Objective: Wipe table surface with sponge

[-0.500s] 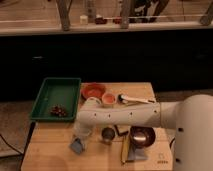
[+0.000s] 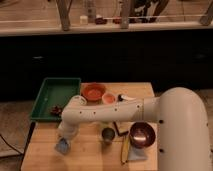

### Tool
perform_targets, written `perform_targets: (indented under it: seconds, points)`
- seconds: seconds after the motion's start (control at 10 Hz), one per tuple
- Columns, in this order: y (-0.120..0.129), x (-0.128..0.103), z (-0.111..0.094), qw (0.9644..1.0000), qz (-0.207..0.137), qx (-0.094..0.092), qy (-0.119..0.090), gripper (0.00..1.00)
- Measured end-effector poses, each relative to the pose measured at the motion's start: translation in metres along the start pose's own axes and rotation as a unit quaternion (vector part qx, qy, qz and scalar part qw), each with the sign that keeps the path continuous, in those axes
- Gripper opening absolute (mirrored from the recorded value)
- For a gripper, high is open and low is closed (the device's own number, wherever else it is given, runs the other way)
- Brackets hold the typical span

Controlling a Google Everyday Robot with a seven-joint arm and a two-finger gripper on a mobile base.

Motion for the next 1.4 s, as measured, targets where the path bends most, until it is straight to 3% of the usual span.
perform_targets:
  seconds: [0.2,0.4,0.7,0.9,1.1,1.4]
  points:
    - [0.008,-0.013,0.007,0.9999,-0.006,-0.01,-0.012,0.0]
    - [0.032,-0.016,0.01,0.9995,0.001,-0.022,-0.02,0.0]
    - [0.091,0.007,-0.003,0.9984,0.045,-0.031,-0.014,0.0]
    - [0.112,0.03,-0.015,0.997,0.073,-0.025,-0.004,0.0]
    - [0.112,0.06,-0.026,0.9959,0.089,-0.016,0.003,0.0]
    - [0.087,0.073,-0.03,0.9968,0.08,-0.005,0.004,0.0]
